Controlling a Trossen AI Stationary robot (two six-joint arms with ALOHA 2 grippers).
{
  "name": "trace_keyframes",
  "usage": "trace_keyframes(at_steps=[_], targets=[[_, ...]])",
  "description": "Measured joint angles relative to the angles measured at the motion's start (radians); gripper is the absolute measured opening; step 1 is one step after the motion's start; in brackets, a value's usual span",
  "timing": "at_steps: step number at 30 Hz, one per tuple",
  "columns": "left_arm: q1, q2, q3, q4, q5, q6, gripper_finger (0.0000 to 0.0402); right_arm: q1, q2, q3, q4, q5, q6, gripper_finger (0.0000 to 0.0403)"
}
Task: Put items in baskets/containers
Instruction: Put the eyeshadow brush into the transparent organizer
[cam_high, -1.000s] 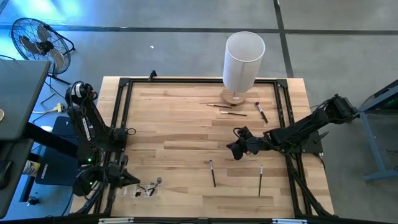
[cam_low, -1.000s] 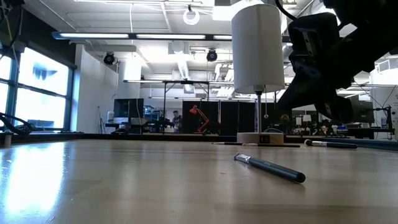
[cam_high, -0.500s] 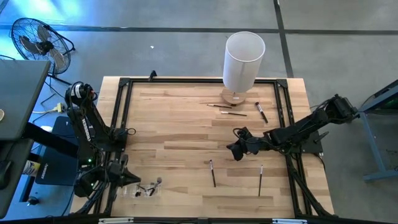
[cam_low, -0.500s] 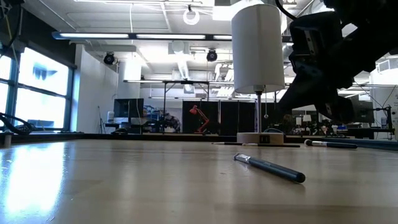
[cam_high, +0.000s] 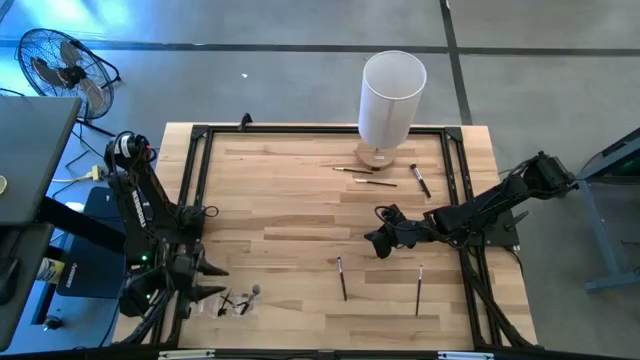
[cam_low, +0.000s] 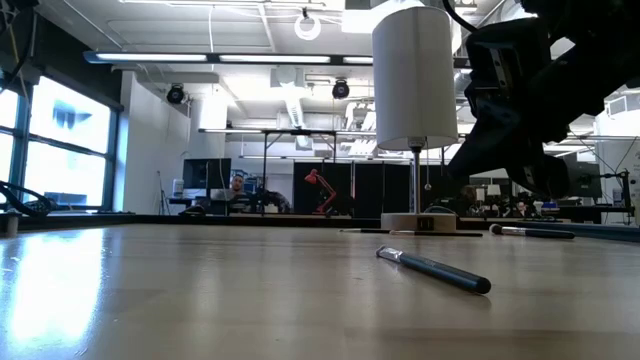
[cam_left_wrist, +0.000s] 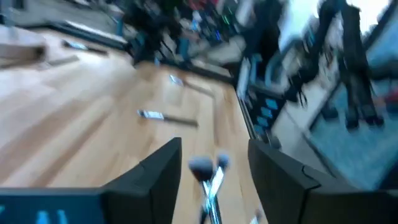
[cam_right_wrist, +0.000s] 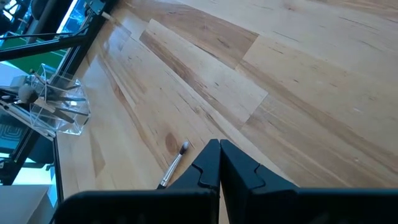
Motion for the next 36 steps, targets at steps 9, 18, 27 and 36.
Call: trace_keyframes(at_steps=[9, 18, 27, 36], targets=[[0.261, -0.084, 0.000, 0.045, 0.256, -0.011, 0.0193, 0.000, 0.000, 0.000, 0.000, 0.016, -0.042, 0.0000], [0.712, -0.085, 0.000, 0.264, 0.700, 0.232, 0.0193, 0.000, 0.000, 0.000, 0.005, 0.016, -0.070, 0.0000], [1.174, -0.060, 0.071, 0.299, 1.047, 0.298, 0.0193, 0.000, 0.000, 0.000, 0.003, 0.040, -0.130, 0.0000], [1.427, 0.226, 0.348, 0.216, 1.273, 0.348, 0.0193, 0.000, 0.000, -0.001, 0.006, 0.069, -0.255, 0.0001]])
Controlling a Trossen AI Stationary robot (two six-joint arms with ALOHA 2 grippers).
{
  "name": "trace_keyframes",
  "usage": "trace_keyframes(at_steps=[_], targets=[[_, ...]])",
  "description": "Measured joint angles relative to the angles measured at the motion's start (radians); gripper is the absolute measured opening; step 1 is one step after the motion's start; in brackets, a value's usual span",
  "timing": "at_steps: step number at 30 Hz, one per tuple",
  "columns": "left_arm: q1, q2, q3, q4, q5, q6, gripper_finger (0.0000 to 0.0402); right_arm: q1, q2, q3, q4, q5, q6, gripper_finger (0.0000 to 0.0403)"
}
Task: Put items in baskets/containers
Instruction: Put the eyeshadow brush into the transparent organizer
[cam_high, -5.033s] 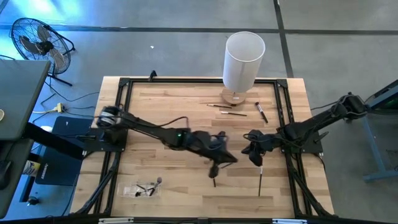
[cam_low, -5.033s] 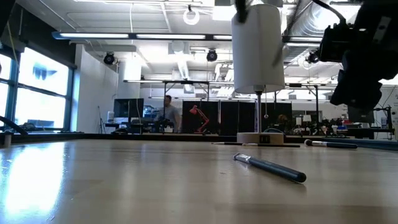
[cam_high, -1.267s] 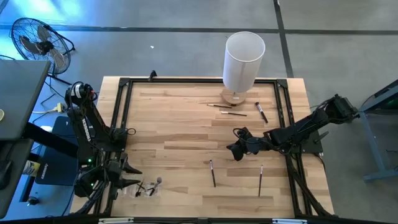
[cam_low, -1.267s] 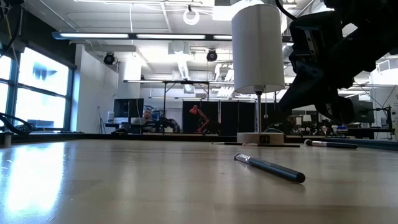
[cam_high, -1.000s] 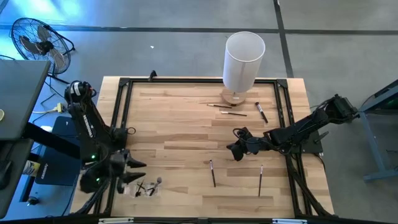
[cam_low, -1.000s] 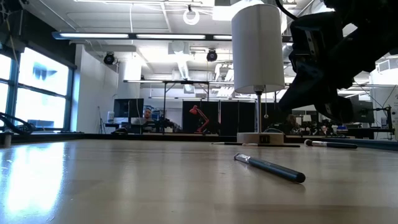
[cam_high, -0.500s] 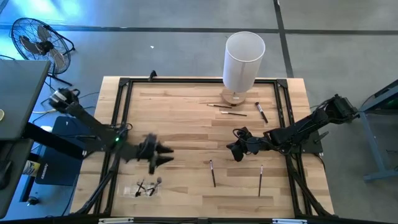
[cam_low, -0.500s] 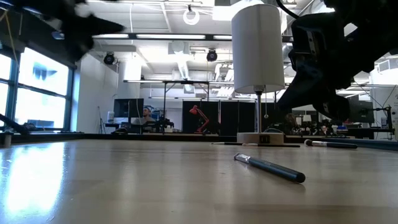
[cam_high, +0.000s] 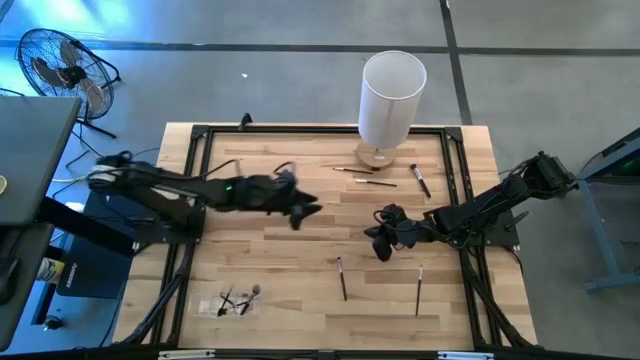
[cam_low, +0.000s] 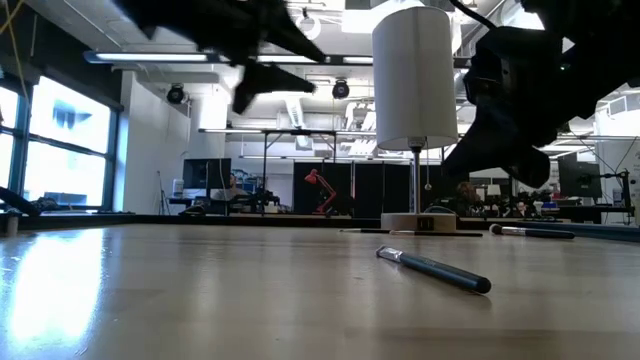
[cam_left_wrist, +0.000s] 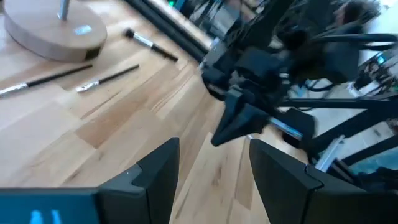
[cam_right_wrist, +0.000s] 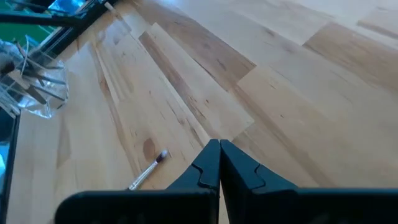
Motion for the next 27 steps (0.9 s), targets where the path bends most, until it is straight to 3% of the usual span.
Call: trace_keyframes(at_steps=[4, 7, 14, 18, 22, 27], targets=[[0.051, 0.147, 0.150, -0.059, 0.103, 0.000, 0.0187, 0.000, 0.000, 0.000, 0.000, 0.000, -0.065, 0.0003], [0.079, 0.226, 0.237, -0.080, 0.172, 0.037, 0.0158, 0.000, 0.000, 0.000, 0.001, 0.000, -0.088, 0.0004], [0.157, 0.287, 0.289, -0.084, 0.241, 0.157, 0.0017, 0.000, 0.000, 0.000, 0.009, -0.001, -0.072, 0.0001], [0.223, 0.287, 0.289, -0.151, 0.254, 0.215, 0.0018, 0.000, 0.000, 0.000, 0.011, 0.008, -0.047, 0.0001], [0.290, 0.253, 0.270, -0.212, 0.372, 0.319, 0.0004, 0.000, 0.000, 0.030, -0.033, 0.062, -0.007, 0.0001], [0.358, 0.204, 0.163, -0.213, 0.473, 0.373, 0.0002, -0.008, 0.000, 0.184, -0.344, 0.164, 0.032, 0.0001]])
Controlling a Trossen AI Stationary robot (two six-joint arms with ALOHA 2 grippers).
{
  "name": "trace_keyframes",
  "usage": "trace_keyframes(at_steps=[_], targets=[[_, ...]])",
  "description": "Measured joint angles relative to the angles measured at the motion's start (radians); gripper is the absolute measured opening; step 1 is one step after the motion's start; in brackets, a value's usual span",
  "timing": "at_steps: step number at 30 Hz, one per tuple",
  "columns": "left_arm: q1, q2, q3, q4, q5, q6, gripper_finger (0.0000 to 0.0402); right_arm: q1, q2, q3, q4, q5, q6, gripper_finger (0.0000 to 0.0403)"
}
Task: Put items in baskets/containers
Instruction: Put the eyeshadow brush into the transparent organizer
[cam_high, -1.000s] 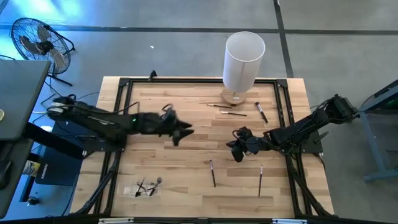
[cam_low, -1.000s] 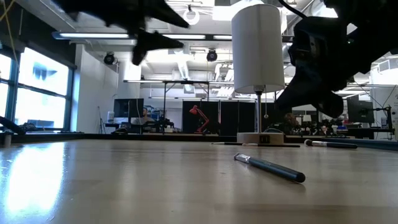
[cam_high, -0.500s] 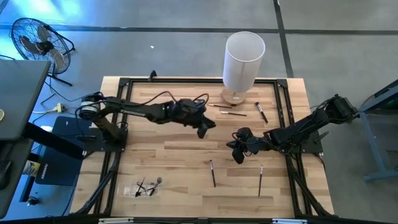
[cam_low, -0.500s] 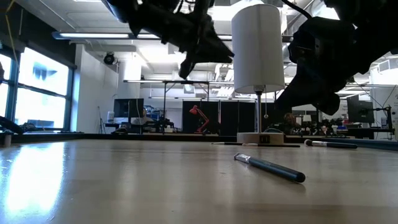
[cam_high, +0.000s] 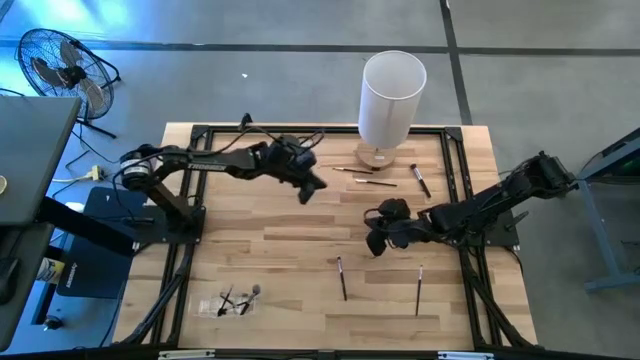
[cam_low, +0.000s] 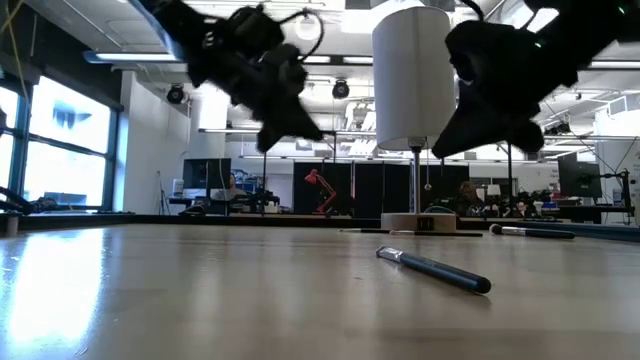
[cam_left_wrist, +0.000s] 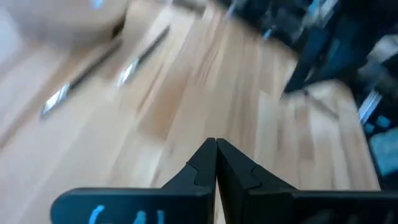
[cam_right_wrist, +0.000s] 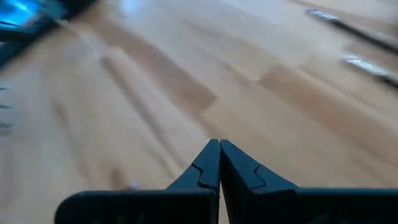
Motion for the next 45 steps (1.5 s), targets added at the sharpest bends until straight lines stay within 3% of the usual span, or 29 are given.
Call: trace_keyframes(at_steps=[6, 10, 14, 18, 26, 32, 39, 45], targets=[[0.082, -0.141, -0.162, 0.007, 0.059, 0.046, 0.0001, -0.083, 0.000, 0.191, -0.520, -0.073, 0.186, 0.0000], [0.108, -0.221, -0.239, 0.018, 0.064, 0.050, 0.0001, -0.176, 0.000, 0.272, -0.785, -0.249, 0.317, 0.0000], [0.120, -0.292, -0.293, 0.022, 0.095, 0.058, 0.0001, -0.224, 0.000, 0.301, -0.911, -0.434, 0.451, 0.0000], [0.119, -0.324, -0.324, -0.002, 0.094, 0.069, 0.0000, -0.170, 0.000, 0.284, -0.940, -0.543, 0.632, 0.0000], [0.119, -0.334, -0.348, 0.007, 0.155, 0.076, 0.0000, 0.016, 0.000, 0.242, -0.963, -0.631, 1.014, 0.0007], [0.119, -0.334, -0.348, 0.020, 0.166, 0.091, 0.0000, 0.102, 0.000, 0.108, -0.848, -0.780, 1.131, 0.0040], [0.119, -0.334, -0.347, 0.021, 0.209, 0.061, 0.0000, 0.120, 0.000, 0.022, -0.702, -0.773, 1.154, 0.0087], [0.119, -0.334, -0.347, 0.021, 0.211, -0.013, 0.0000, 0.120, 0.000, -0.024, -0.683, -0.775, 1.150, 0.0098]])
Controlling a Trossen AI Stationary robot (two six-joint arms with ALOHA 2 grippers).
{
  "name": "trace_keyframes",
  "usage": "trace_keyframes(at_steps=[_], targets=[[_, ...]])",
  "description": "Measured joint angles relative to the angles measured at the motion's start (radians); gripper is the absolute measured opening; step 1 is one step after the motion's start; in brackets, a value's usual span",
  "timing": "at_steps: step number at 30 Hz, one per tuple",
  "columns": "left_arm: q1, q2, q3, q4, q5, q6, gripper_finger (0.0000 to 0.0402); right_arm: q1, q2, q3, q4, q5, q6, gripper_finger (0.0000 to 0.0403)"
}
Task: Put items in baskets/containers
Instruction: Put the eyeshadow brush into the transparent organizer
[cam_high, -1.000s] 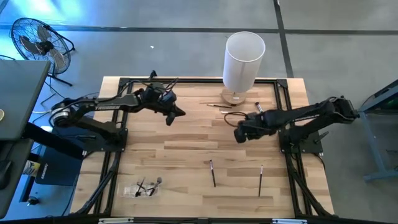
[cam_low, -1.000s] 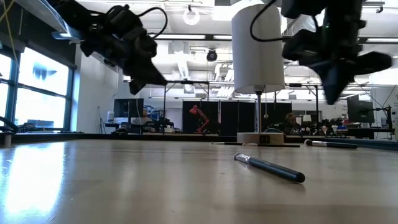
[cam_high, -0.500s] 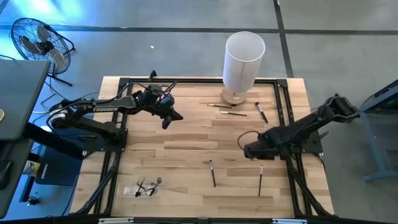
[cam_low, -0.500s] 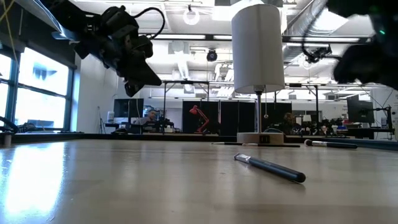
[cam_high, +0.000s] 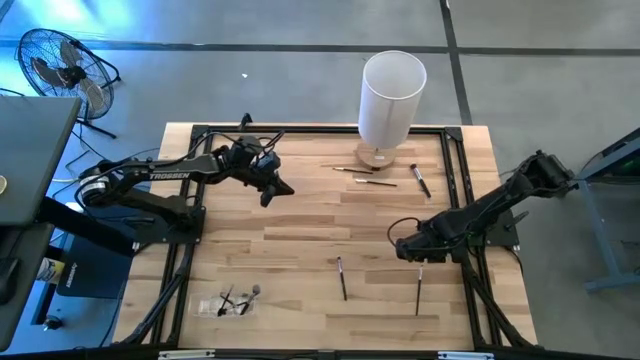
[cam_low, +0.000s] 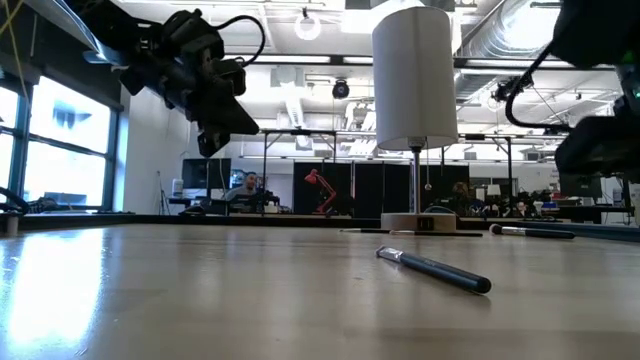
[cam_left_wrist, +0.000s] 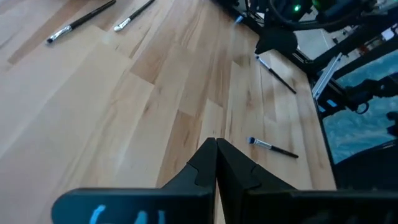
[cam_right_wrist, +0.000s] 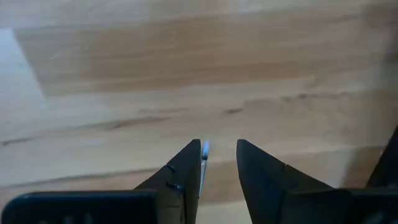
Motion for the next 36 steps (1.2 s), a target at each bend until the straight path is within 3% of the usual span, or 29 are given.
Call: trace_keyframes(at_steps=[9, 14, 21, 27, 32, 36], targets=[[0.000, 0.000, 0.000, 0.002, 0.005, -0.112, 0.0000, 0.000, -0.004, -0.091, 0.138, -0.002, -0.021, 0.0098], [-0.003, 0.000, 0.000, 0.003, 0.005, -0.176, 0.0000, 0.002, -0.003, -0.092, 0.151, -0.018, -0.074, 0.0068], [-0.092, 0.000, 0.000, 0.004, -0.056, -0.213, 0.0000, 0.051, -0.003, -0.093, 0.191, -0.005, -0.073, 0.0009], [-0.185, 0.000, 0.000, 0.004, -0.142, -0.232, 0.0000, 0.088, -0.003, -0.091, 0.197, 0.037, -0.080, 0.0001], [-0.211, 0.000, 0.000, 0.000, -0.187, -0.208, 0.0000, 0.099, 0.005, -0.048, 0.167, 0.162, -0.168, 0.0000], [-0.210, 0.000, 0.000, -0.014, -0.183, -0.086, 0.0000, 0.096, 0.004, -0.002, 0.220, 0.401, -0.275, 0.0000]])
